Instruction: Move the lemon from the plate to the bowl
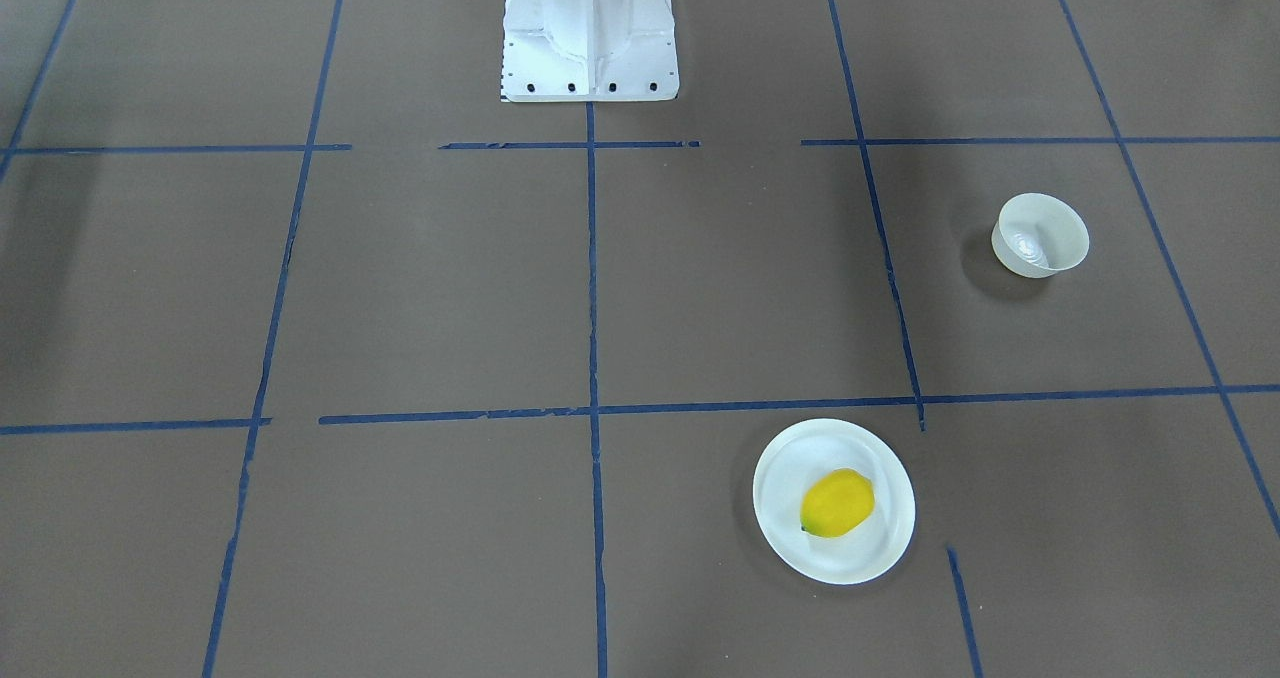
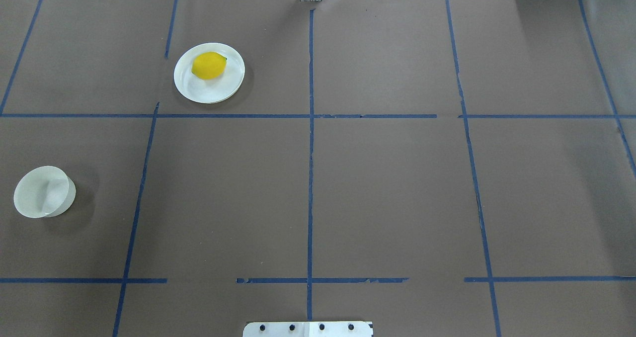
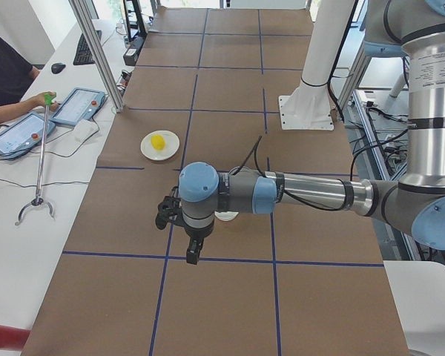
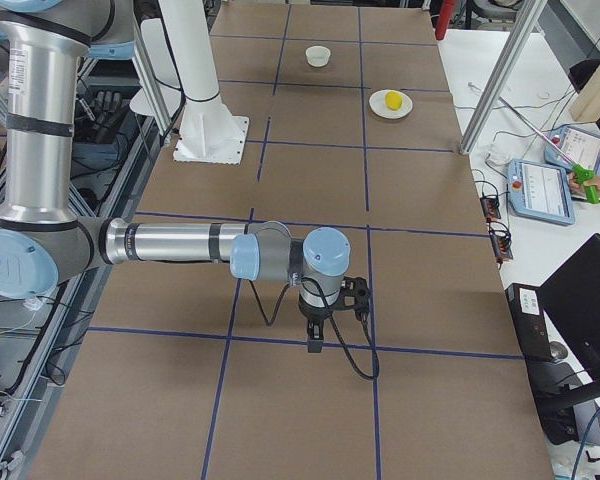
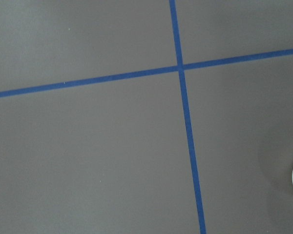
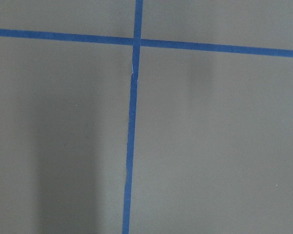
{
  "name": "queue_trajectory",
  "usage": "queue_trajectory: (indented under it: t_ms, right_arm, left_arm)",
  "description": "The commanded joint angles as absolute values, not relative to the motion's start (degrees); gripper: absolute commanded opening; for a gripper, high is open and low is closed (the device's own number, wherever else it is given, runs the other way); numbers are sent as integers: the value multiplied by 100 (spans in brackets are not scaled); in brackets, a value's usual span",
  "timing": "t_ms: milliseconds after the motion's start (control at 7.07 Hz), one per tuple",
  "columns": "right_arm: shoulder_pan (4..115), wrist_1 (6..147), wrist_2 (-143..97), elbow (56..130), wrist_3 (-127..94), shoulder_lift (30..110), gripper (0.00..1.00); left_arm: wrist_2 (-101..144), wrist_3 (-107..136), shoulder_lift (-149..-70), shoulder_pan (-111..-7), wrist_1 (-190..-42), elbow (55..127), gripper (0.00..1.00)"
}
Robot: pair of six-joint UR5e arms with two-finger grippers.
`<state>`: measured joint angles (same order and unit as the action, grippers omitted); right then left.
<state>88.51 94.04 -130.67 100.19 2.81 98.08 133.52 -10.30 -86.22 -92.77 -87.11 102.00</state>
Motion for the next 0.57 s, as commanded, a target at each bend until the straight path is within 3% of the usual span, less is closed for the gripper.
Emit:
queue_trajectory:
  t_ms: [0,425]
  right_arm:
    - [8851,9404,-13069,10020,281,9809,100]
    - [8851,9404,-13069,10020,281,9809,100]
  left_arm:
    - [13577,-26,-8815,-8730,-8710,10702,100]
    - [13527,1498,-9367,-7702,-8745,10943,100]
